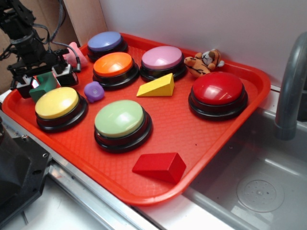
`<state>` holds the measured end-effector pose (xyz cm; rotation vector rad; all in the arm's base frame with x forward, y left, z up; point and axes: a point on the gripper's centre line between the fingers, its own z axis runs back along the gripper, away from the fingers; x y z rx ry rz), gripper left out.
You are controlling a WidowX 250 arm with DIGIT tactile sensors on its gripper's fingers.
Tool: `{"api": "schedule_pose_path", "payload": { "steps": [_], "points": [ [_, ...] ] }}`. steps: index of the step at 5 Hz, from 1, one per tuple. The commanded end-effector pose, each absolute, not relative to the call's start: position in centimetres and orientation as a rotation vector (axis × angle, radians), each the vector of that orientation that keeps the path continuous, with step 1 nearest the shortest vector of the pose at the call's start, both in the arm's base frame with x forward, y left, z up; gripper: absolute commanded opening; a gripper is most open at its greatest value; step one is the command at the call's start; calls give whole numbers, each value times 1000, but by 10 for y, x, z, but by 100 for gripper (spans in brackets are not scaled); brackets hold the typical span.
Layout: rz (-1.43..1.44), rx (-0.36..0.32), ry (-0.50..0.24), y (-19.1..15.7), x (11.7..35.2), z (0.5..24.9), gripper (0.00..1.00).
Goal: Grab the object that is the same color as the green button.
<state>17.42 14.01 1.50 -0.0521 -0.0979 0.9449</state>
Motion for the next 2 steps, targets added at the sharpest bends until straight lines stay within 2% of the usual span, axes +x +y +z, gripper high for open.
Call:
{"api": "schedule_pose_path", "payload": {
  "steps": [1,2],
  "points": [
    [941,-71,-162,144,176,17,0],
    [914,-72,-175,140,179,29,0]
  ]
}}
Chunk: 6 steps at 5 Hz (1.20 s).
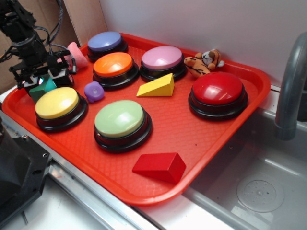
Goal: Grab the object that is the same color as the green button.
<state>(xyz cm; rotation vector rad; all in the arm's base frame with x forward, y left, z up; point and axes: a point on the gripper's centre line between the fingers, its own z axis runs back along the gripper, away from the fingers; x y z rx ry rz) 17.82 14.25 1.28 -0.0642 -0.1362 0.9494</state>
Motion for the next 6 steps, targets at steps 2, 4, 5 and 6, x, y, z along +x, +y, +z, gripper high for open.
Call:
{"api": "schedule_pose_path", "payload": {
  "steps": [2,4,5,6],
  "points": [
    [691,-91,-161,110,198,93,0],
    [408,-123,-156,47,214,127,0],
    [294,-126,-151,14,211,135,0],
    [239,-123,-157,-3,208,133,0]
  ]
}}
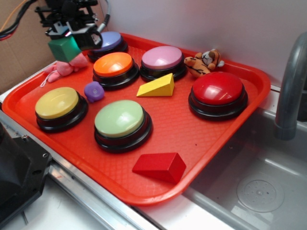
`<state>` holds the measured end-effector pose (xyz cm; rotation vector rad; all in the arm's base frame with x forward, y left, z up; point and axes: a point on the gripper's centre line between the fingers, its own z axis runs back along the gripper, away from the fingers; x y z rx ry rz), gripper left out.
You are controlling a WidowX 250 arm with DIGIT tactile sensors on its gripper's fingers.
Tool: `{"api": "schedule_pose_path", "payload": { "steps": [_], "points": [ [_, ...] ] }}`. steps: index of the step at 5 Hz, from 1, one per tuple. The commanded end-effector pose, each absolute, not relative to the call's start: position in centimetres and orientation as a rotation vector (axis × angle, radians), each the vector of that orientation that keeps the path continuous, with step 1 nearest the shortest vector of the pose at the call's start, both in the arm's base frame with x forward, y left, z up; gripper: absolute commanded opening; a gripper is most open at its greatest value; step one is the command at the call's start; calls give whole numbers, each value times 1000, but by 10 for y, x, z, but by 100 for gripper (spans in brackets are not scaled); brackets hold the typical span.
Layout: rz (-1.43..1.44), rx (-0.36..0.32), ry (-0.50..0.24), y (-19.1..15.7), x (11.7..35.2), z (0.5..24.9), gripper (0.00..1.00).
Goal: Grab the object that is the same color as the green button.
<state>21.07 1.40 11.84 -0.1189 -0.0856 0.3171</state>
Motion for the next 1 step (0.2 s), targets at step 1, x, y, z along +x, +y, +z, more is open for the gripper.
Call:
{"api": "schedule_pose_path", "payload": {
  "steps": [1],
  "points": [
    [197,-107,-99,1,210,122,0]
  ]
}}
